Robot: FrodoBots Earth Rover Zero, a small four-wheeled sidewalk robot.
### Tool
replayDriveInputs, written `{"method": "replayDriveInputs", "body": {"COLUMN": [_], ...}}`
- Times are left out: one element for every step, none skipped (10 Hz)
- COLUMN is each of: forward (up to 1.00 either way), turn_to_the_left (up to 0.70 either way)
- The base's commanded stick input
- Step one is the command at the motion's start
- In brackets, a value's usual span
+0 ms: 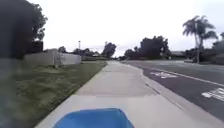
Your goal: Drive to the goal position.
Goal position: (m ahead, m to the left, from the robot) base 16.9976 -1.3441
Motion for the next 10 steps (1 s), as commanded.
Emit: {"method": "replayDriveInputs", "body": {"forward": [0.85, 0.85, 0.85, 0.85, 0.85, 0.85, 0.85, 0.85, 0.85, 0.85], "turn_to_the_left": [0.00, 0.00, 0.00, 0.00, 0.00, 0.00, 0.00, 0.00, 0.06, 0.27]}}
